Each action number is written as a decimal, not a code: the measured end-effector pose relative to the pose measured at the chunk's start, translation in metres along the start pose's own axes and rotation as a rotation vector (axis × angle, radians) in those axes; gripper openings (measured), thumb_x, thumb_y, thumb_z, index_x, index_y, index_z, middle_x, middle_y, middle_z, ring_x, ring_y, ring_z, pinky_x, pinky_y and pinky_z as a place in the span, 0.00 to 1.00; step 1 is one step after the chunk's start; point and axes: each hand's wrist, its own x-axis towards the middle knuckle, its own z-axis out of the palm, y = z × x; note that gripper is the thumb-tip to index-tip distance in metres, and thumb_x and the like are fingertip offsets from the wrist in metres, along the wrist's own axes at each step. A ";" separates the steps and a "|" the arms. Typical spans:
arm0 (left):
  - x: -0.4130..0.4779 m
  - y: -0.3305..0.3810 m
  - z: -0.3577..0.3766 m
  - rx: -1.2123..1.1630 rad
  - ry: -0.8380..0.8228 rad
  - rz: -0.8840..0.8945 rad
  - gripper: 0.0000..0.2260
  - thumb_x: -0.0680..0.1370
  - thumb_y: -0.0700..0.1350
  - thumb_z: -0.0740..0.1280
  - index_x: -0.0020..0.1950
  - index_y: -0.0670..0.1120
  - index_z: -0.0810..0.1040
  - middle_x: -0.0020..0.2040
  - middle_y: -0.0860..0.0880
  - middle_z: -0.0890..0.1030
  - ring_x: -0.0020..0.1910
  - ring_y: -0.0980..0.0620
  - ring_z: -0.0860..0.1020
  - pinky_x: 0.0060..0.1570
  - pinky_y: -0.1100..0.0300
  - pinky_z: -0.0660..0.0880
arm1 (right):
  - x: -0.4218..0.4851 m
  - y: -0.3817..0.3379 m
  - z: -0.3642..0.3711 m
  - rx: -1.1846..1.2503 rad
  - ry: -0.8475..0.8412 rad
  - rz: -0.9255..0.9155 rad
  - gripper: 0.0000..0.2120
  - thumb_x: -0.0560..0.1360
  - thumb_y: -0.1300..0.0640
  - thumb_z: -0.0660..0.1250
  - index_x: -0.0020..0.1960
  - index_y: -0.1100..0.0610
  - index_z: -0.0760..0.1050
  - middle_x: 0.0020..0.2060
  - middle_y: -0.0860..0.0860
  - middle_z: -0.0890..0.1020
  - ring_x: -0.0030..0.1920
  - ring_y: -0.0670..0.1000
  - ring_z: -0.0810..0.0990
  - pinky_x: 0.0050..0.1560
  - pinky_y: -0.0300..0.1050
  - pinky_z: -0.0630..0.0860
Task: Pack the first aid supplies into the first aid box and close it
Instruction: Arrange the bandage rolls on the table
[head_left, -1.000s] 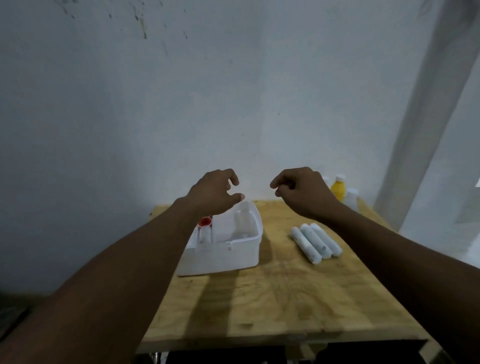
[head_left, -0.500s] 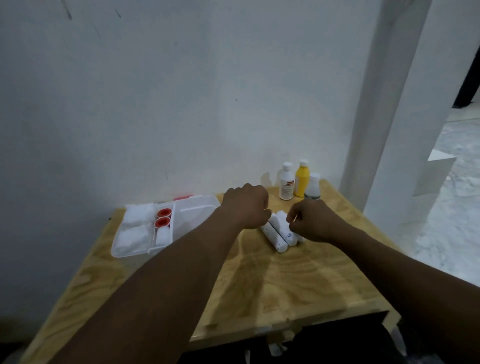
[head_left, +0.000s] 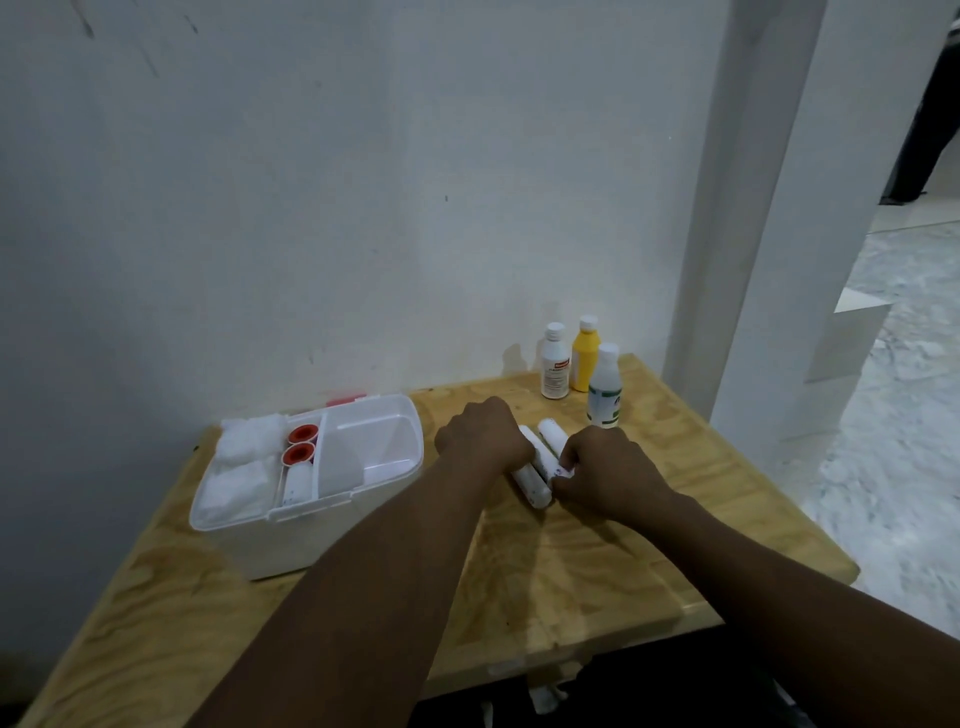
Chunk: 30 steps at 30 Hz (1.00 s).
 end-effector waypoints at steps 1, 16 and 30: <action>0.000 0.000 0.001 -0.028 -0.002 -0.022 0.15 0.71 0.54 0.73 0.50 0.49 0.71 0.53 0.47 0.80 0.51 0.45 0.83 0.51 0.52 0.79 | -0.001 -0.002 -0.001 -0.002 0.008 -0.012 0.14 0.76 0.48 0.66 0.51 0.59 0.79 0.45 0.56 0.83 0.48 0.57 0.81 0.49 0.51 0.79; 0.009 -0.003 -0.033 -0.188 0.002 0.004 0.07 0.72 0.43 0.70 0.46 0.44 0.73 0.41 0.45 0.81 0.30 0.46 0.85 0.34 0.58 0.82 | 0.000 -0.001 0.002 -0.036 0.044 -0.012 0.12 0.71 0.46 0.68 0.43 0.56 0.76 0.37 0.49 0.79 0.41 0.53 0.80 0.41 0.49 0.79; 0.005 -0.024 -0.071 -0.208 0.163 0.121 0.21 0.70 0.48 0.72 0.60 0.48 0.71 0.50 0.45 0.78 0.42 0.43 0.83 0.46 0.47 0.84 | 0.004 -0.017 0.003 0.104 0.141 -0.067 0.11 0.72 0.47 0.67 0.49 0.53 0.77 0.44 0.50 0.82 0.44 0.51 0.79 0.42 0.48 0.78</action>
